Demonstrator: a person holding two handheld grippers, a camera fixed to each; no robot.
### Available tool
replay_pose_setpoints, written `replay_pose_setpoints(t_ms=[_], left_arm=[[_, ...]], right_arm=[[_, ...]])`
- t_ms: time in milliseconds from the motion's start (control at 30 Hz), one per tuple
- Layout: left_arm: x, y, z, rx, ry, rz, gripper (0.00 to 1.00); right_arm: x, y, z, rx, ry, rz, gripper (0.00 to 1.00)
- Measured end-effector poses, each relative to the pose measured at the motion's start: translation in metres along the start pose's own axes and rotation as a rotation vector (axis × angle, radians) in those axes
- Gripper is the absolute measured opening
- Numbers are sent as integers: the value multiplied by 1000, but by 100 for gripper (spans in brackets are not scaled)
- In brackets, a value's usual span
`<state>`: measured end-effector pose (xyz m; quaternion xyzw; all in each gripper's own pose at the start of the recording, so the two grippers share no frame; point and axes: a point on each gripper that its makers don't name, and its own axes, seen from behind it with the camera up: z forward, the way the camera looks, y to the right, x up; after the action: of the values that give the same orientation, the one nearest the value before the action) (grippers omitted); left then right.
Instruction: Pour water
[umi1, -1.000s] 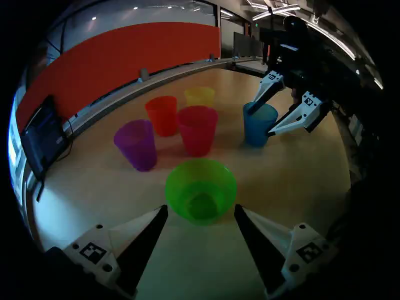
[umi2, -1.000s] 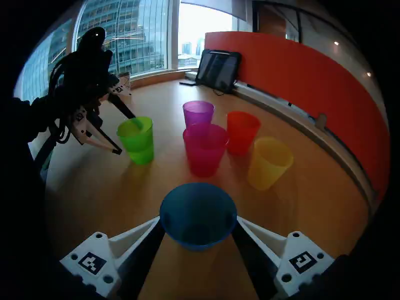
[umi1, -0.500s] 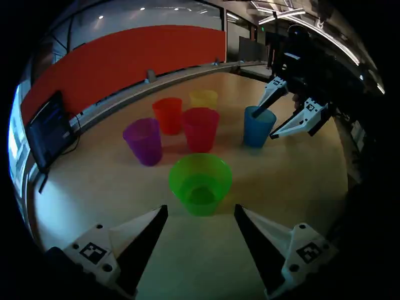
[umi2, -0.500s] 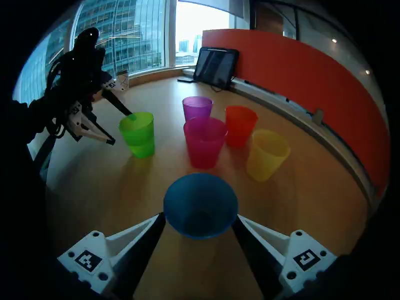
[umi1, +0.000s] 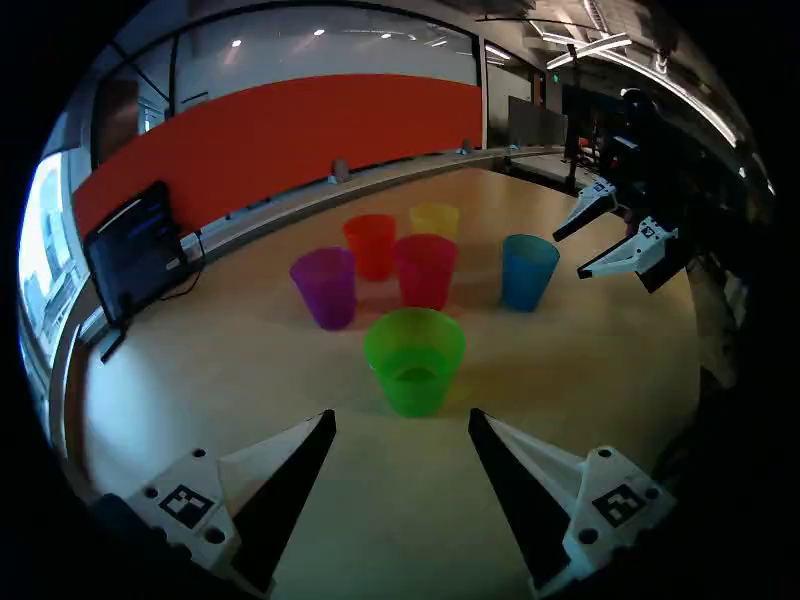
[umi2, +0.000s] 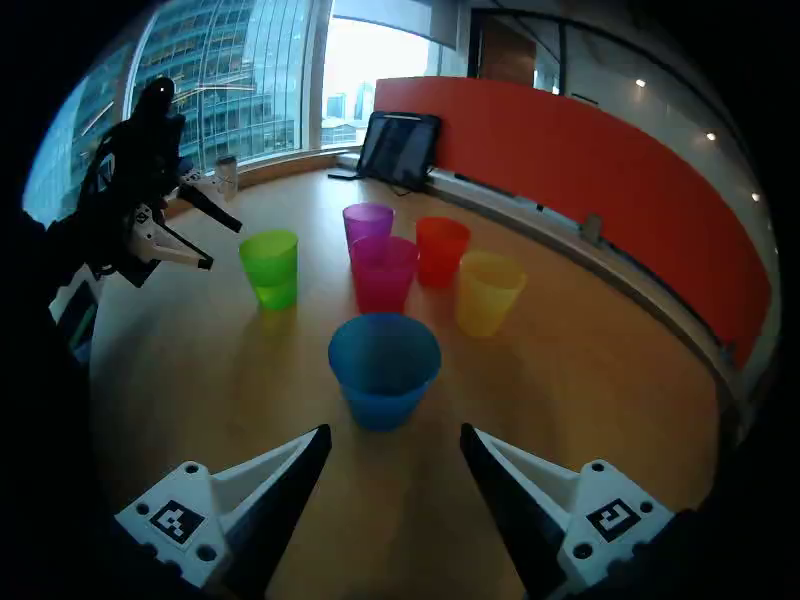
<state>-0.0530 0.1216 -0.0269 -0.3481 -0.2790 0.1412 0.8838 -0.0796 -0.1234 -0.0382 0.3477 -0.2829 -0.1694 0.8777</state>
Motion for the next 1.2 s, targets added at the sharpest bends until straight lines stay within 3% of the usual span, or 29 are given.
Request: replay_pose_setpoints(t_ms=[200, 400, 700, 900, 1200], left_arm=[[12, -4, -22, 88, 78, -5, 99], [22, -14, -43, 214, 171, -20, 99], [50, -26, -75, 351, 359, -52, 99], [59, -34, -88, 425, 428, -68, 99], [67, -47, -108, 500, 560, -169, 99]], right_arm=[[5, 6, -26, -77, 73, 26, 100], [21, 14, -51, -173, 193, 67, 100], [38, 29, -75, -325, 357, 138, 100], [53, 47, -93, -451, 464, 184, 100], [75, 62, -122, -588, 599, 221, 100]])
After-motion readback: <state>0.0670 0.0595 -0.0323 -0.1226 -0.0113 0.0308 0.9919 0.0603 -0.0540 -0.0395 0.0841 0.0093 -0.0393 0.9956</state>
